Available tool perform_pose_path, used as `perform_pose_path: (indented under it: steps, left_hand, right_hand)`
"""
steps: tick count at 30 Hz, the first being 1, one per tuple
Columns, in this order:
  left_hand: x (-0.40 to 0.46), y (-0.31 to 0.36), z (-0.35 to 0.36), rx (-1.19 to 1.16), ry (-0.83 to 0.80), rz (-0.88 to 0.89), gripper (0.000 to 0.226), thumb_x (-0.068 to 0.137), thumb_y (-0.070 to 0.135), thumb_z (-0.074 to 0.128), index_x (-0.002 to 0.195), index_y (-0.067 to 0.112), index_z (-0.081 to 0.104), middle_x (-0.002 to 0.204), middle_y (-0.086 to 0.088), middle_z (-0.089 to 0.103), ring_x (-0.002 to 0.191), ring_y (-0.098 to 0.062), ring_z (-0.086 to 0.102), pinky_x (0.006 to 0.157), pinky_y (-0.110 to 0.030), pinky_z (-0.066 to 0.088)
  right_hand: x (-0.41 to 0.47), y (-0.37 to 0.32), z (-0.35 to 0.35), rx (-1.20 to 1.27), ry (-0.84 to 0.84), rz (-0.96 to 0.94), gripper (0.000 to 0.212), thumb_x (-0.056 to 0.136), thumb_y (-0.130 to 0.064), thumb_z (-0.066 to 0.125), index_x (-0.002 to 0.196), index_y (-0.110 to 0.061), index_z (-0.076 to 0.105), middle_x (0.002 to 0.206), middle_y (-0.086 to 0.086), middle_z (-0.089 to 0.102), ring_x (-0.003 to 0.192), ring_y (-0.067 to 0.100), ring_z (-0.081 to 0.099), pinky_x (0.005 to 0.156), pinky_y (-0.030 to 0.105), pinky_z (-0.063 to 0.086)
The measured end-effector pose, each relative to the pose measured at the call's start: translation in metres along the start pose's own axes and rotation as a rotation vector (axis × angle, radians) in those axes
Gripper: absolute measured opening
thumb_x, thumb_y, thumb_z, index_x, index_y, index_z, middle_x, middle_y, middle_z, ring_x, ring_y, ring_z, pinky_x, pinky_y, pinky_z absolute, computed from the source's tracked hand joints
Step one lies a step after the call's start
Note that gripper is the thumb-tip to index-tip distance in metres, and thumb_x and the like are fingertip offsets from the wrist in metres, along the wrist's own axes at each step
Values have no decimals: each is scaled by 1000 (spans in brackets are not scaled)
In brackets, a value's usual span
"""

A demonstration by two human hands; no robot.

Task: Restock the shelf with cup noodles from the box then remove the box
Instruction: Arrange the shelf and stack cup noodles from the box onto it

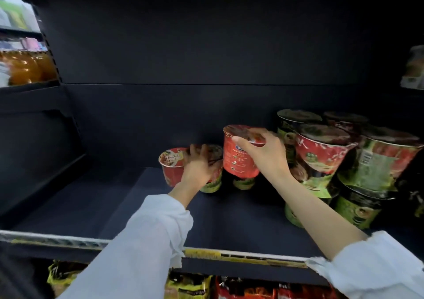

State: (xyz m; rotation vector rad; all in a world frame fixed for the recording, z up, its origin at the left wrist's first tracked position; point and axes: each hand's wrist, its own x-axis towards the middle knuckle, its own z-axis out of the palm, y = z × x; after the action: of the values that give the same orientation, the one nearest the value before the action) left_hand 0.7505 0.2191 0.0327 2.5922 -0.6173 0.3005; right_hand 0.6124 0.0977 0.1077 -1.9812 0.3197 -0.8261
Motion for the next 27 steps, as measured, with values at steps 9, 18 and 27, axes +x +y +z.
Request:
perform_pose_path:
  steps: [9,18,27]
  left_hand:
    - [29,-7,-14,181,-259,184,88,80,60,56,150,29,13,154,-4,18,141,-33,16,114,-43,18]
    - [32,-57,-40,-70,-165,195,82,72,54,63,144,27,32,152,3,29,145,-25,16,117,-44,17]
    - [22,-133,-80,-736,-184,-270,43,92,14,55,134,12,46,129,-10,56,114,-23,56,90,-32,44]
  right_hand:
    - [20,9,24,-67,72,-12,52,58,-68,69,99,-36,62,105,-5,64,109,17,57,92,36,50]
    - [31,-10,67,-56,26,-1,57,54,-73,66,100,-38,63,122,2,55,119,16,50,98,36,48]
    - [42,-42,158,-59,-160,-1,59,76,-52,69,126,-23,57,140,3,34,127,15,42,91,17,32]
